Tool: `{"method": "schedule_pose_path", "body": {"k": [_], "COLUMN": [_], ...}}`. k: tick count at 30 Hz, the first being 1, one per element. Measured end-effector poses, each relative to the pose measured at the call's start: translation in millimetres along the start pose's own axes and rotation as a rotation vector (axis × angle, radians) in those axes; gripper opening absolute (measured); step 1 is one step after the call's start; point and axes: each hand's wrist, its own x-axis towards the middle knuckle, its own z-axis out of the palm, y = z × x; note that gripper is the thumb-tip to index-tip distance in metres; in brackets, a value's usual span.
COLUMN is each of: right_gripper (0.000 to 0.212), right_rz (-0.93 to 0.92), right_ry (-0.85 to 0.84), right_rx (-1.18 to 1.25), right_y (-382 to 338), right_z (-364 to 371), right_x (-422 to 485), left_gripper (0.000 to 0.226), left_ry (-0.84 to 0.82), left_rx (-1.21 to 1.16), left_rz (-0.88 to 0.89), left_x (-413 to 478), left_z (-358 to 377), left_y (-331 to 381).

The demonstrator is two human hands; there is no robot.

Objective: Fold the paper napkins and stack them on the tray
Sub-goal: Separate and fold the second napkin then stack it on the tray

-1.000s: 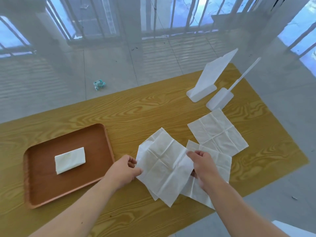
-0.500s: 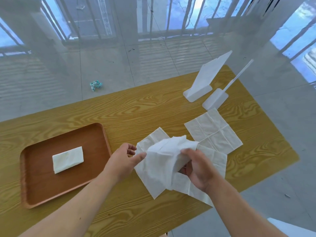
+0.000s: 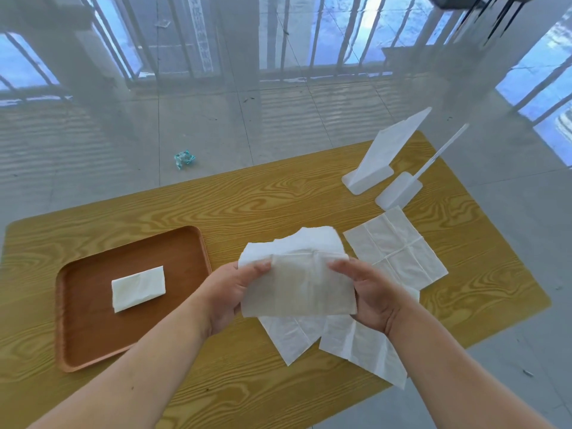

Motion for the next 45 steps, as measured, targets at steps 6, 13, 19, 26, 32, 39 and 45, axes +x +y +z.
{"method": "schedule_pose_path", "body": {"k": [6, 13, 19, 26, 32, 39, 45], "right_gripper": [0.017, 0.029, 0.038, 0.020, 0.017, 0.026, 0.011], "right_rz": [-0.018, -0.048, 0.082, -0.082, -0.114, -0.279, -0.242], "right_ry": [0.214, 0.090, 0.135, 0.077, 0.021, 0.218, 0.147], "right_rx": [-0.163, -0.135, -0.086, -0.048, -0.056, -0.362, -0.185], "right_y": [14, 13, 12, 4, 1, -2, -6], "right_z": [14, 19, 25, 30, 21, 28, 29], "right_x": [21, 27, 36, 33, 33, 37, 33], "left_gripper": [0.020, 0.012, 0.026, 0.024, 0.012, 0.012, 0.033], "left_ry": [0.162, 0.061, -0.046, 0.225, 0.352, 0.360, 0.265], "left_rx": [0.120, 0.061, 0.010, 0.041, 0.152, 0.176, -0.021], "left_rz": [0.091, 0.072, 0.059, 0.134, 0.195, 0.217, 0.207], "left_x": [-4, -16, -25, -20, -18, -18, -16], "left_z": [-29, -49, -58, -66, -70, -67, -53], "left_y": [4, 5, 7, 7, 9, 15, 20]}}
